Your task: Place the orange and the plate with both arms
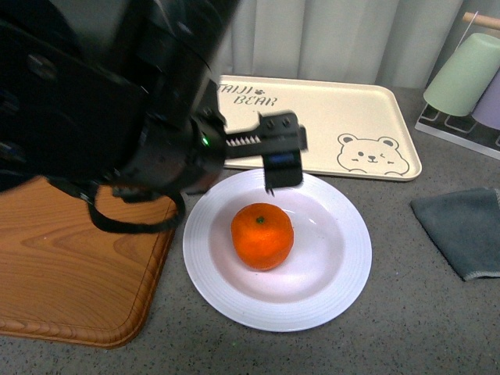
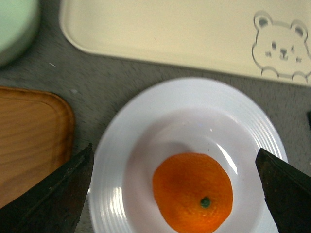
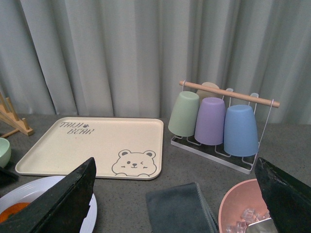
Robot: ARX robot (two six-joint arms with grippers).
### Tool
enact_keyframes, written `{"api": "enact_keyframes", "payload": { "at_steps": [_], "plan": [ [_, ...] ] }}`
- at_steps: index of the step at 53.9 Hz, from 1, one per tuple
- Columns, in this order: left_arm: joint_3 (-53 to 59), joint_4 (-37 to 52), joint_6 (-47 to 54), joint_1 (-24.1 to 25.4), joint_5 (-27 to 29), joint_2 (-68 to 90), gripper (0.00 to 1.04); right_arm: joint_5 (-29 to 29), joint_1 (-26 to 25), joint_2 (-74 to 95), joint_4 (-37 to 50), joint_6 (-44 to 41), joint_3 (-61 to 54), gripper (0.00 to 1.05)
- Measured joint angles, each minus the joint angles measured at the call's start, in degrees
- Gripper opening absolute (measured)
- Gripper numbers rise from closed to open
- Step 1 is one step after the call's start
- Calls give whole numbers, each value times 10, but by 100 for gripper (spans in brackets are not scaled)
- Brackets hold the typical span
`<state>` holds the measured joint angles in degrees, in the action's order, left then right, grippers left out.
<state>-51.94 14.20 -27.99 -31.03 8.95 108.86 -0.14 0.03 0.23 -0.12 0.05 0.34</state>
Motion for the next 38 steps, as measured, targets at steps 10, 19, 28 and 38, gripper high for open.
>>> {"api": "enact_keyframes", "payload": {
  "at_steps": [10, 19, 28, 38],
  "plan": [
    [108, 2, -9, 48, 54, -173, 98, 0, 0, 0, 0, 0, 0, 96],
    [267, 232, 104, 116, 78, -288, 84, 0, 0, 0, 0, 0, 0, 96],
    [428, 389, 234, 224, 1, -450, 55, 1, 0, 0, 0, 0, 0, 96],
    [489, 379, 267, 253, -35, -521, 15, -1, 0, 0, 0, 0, 0, 96]
  ]
}}
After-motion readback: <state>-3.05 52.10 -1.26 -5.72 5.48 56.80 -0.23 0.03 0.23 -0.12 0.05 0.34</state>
